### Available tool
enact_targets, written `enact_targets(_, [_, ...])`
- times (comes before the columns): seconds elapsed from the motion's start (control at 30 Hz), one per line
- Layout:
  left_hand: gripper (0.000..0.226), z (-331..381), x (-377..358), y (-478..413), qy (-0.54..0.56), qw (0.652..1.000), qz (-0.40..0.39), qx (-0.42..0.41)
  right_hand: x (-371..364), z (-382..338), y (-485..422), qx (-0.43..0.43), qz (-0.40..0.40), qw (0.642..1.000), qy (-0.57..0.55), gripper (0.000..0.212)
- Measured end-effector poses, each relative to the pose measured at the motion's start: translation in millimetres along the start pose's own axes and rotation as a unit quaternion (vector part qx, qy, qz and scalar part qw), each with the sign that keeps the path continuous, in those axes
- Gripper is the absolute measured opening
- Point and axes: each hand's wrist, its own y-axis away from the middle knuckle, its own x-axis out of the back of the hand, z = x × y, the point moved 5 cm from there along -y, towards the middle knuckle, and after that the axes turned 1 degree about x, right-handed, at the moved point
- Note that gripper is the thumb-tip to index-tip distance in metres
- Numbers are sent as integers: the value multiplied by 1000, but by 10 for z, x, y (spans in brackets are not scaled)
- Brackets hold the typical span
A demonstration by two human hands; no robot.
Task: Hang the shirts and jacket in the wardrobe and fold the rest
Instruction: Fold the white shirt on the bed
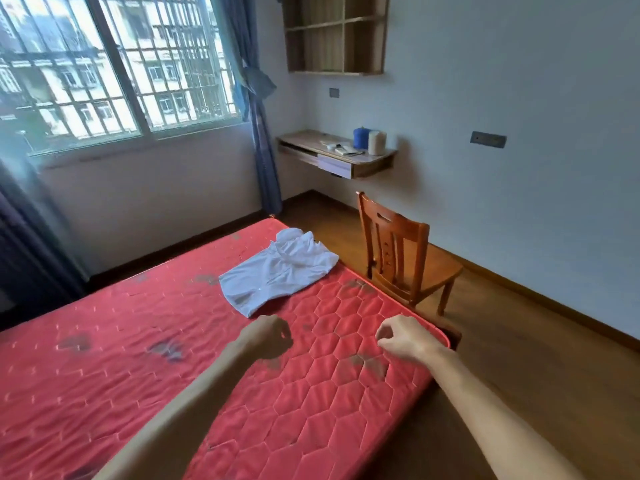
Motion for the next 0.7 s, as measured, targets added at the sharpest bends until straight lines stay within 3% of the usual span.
enact_targets(0.3, [26,-1025,747,-1099,42,996,47,67,140,-1079,-1679,41,-32,999,13,26])
enact_targets(0.43, [26,-1452,780,-1471,89,989,40,107,68,-1472,-2285,68,-50,996,29,27])
enact_targets(0.7, [34,-2140,561,-2157,179,955,99,214,-449,-1897,-3454,102,-125,986,42,32])
